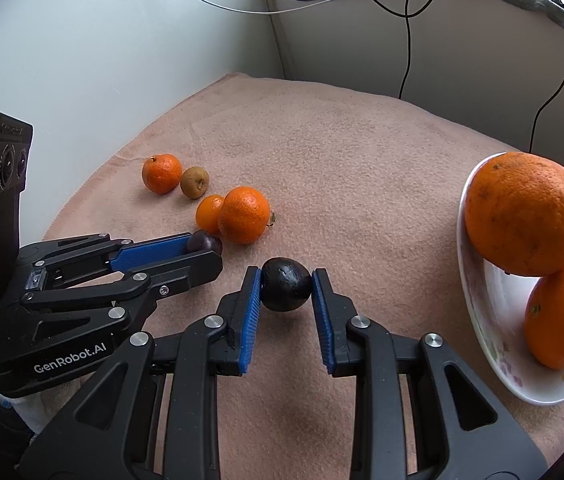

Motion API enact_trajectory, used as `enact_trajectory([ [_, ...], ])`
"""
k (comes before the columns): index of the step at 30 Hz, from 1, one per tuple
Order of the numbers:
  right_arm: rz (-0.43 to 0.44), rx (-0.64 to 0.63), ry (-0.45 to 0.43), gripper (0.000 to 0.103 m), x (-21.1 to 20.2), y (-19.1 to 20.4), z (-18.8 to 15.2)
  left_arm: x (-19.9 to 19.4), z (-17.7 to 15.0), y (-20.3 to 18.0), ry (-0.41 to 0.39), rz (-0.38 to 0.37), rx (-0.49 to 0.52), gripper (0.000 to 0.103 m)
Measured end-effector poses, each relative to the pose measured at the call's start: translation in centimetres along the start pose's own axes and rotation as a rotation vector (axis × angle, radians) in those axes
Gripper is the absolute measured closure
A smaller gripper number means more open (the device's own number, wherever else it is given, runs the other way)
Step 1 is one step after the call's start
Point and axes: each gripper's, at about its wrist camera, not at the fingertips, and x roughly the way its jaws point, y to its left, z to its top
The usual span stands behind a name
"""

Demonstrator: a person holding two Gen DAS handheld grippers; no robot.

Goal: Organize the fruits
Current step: 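Close the left gripper on the dark plum and lift it, then carry the plum over the plate and open the left gripper to drop it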

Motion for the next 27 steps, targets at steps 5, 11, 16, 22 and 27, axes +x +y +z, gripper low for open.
enact_trajectory([
  [5,0.003,0.026,-0.027,0.076,-1.7,-0.9,-0.5,-0.2,0.2,-0.9,-0.004,-0.020,0.007,0.081],
  [11,0.000,0.045,-0.061,0.076,-3.9,-2.1,-1.2,-0.2,0.4,-2.9,-0.006,-0.045,0.031,0.081],
  [16,-0.008,0.065,-0.089,0.076,-5.8,-3.3,-1.9,0.0,0.7,-4.6,-0.008,-0.065,0.053,0.081],
  [22,-0.020,0.090,-0.129,0.076,-8.3,-5.1,-2.5,0.1,0.9,-6.5,-0.009,-0.095,0.072,0.081],
  [27,-0.041,0.113,-0.163,0.076,-10.3,-6.7,-2.8,0.3,1.3,-8.0,-0.010,-0.116,0.095,0.081],
])
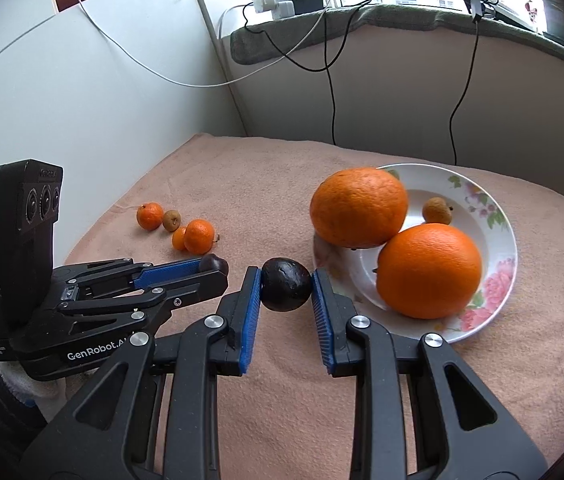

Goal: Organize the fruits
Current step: 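Carry the plum over the plate and open the left gripper to drop it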

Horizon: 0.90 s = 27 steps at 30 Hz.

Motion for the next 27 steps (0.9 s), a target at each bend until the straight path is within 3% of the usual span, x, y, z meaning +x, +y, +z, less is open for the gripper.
enact_trajectory([
  [14,-0.075,0.075,-0.049,0.076,-3.1,-5.6,0.2,2.3,1.1,-4.5,0.021,-0.053,0.063,0.081],
  [27,-0.135,0.155,-0.050,0.076,-2.4,-11.2,0.4,4.1,1.8,-6.3,0.043,-0.055,0.093,0.081],
])
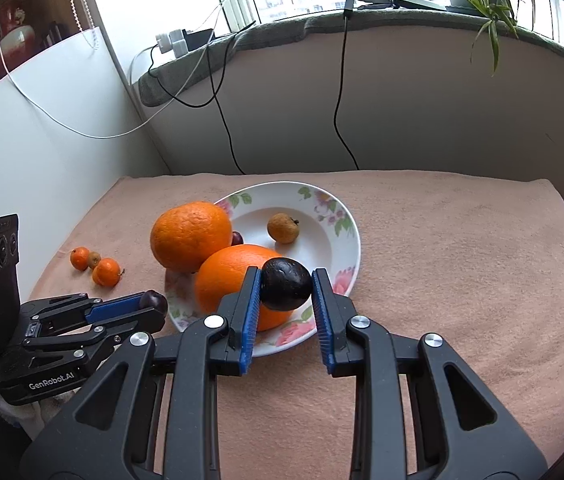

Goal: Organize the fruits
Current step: 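Carry the plum over the plate and open the left gripper to drop it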

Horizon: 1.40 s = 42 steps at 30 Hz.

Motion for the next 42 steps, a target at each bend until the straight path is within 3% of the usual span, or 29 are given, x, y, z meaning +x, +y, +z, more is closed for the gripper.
enact_trajectory([
  [12,-0.007,0.035,0.024,0.076,2.2,-2.2,1.2,0.5,0.1,-0.4,0.008,0.022,0.014,0.081],
  [37,0.010,0.048,0.049,0.076,3.5,-2.5,1.6,0.8,0.3,-0.9,0.013,0.048,0.027,0.080],
  [42,0.014,0.047,0.053,0.076,3.7,-2.3,1.5,0.7,0.3,-0.9,0.007,0.055,0.026,0.073],
])
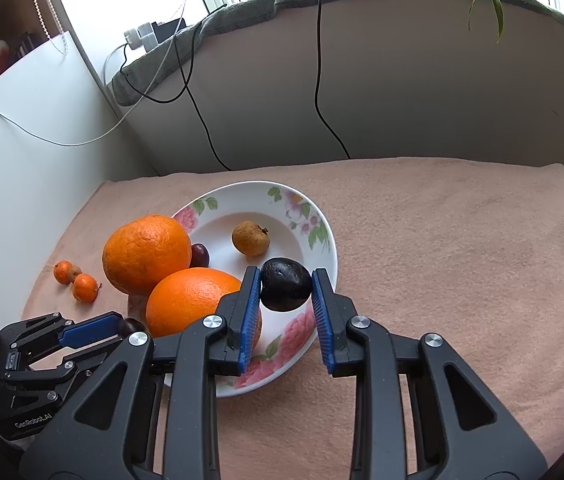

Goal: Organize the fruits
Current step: 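Carry the plum over the plate and open the left gripper to drop it, then withdraw the left gripper from the plate toward the remaining tangerines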

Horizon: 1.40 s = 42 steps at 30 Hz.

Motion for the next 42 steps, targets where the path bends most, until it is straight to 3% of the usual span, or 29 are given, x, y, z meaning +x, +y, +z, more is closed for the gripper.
enact_trajectory([
  [3,0.000,0.004,-0.003,0.068,-0.1,0.0,0.0,0.0,0.1,-0.1,0.000,0.003,0.003,0.069],
  [5,-0.004,0.007,-0.018,0.043,-0.4,0.0,0.0,-0.1,0.0,0.0,-0.002,0.002,0.005,0.061],
  [6,-0.005,0.007,-0.026,0.039,-0.6,0.0,0.1,-0.1,0.0,-0.1,-0.003,0.002,0.005,0.061],
  [8,-0.010,0.005,-0.031,0.036,-0.8,0.2,0.2,-0.2,0.1,-0.2,-0.004,0.003,0.008,0.059],
  [10,-0.012,0.007,-0.030,0.036,-0.9,0.2,0.2,-0.3,0.0,-0.2,-0.011,0.013,0.007,0.041],
  [11,-0.013,0.009,-0.029,0.033,-1.0,0.2,0.2,-0.5,0.0,-0.2,-0.016,0.014,0.005,0.039],
  [14,-0.013,0.016,-0.046,0.020,-1.4,0.3,0.1,-0.8,-0.1,-0.4,-0.020,0.020,0.014,0.035],
  [22,-0.014,0.008,-0.054,0.019,-2.0,1.3,0.1,-1.5,-0.3,-0.3,-0.034,0.084,0.020,0.025],
  [42,0.002,-0.017,-0.072,0.018,-3.7,4.8,-0.5,-4.1,-0.6,1.4,-0.075,0.109,-0.004,0.025],
])
